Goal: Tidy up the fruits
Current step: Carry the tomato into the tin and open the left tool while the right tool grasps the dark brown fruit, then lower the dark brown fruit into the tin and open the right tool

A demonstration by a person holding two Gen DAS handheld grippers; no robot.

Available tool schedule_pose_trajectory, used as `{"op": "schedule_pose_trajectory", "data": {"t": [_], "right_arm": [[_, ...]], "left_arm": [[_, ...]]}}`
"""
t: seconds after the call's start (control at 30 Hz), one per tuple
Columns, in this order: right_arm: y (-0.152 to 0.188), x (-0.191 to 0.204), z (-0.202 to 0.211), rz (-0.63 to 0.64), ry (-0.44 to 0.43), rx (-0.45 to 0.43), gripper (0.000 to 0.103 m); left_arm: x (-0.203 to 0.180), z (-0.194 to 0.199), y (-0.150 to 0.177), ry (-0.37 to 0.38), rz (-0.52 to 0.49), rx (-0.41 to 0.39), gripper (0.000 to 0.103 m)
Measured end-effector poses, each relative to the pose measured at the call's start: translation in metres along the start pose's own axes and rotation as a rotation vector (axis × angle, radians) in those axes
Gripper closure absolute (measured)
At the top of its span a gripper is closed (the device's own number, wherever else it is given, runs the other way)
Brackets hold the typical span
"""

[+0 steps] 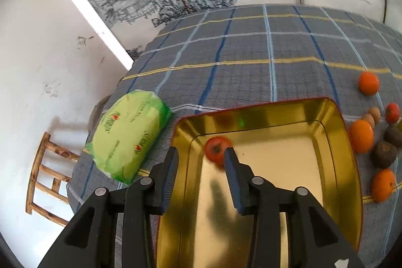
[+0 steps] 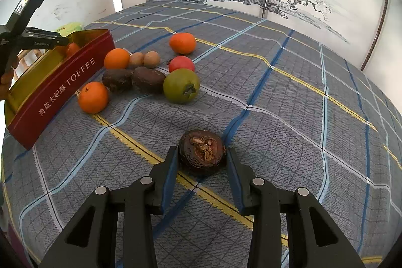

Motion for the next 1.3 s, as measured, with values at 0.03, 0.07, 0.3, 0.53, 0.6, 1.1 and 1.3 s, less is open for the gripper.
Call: {"op": "schedule_pose_trajectory", "data": {"t": [0.03,0.07,0.3,0.53,0.6,1.1,1.3], "right_arm": [[0.000,0.001,0.000,0.001,-0.001,0.000,0.064],[0.000,0.000,0.000,0.001,0.000,0.000,0.064],[0.000,0.000,-0.001,-0.011,-0.009,0.003,0.064],[-0.004,-0.001,0.004,-0.070,-0.054,0.041,0.064],[-0.008,-0.002,0.010,-0.092,-0.066,0.039,0.064],[-0.107,0.128,0.073,0.062,-0.325,-0.081,0.064],[-0.136,0.197,0.044,0.139,-0.366,-0.019,0.064]], "left_arm": [[0.001,0.007,0.001,0.019,0.016,-0.017,0.066],[0.002,0.014,0.003,0.030,0.030,-0.037,0.062],[-0.003,0.091,0.042,0.052,0.116,-0.196,0.023],[-0.027,0.130,0.106,0.186,0.195,-0.217,0.022],[-0.036,0.134,0.121,0.207,0.187,-0.202,0.022],[-0.011,0.154,0.152,0.184,0.286,-0.224,0.022],[-0.007,0.158,0.157,0.139,0.267,-0.220,0.021]]}}
Point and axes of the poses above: each gripper's, at about its wrist camera, not at the fingertips, and z roughly against the way its jaws point, x to its left, y to its underside, the point moved 6 cm from there along -z, roughly the way its jaws point, and after that the axes turned 14 degrees about y, right-handed, at the moved point
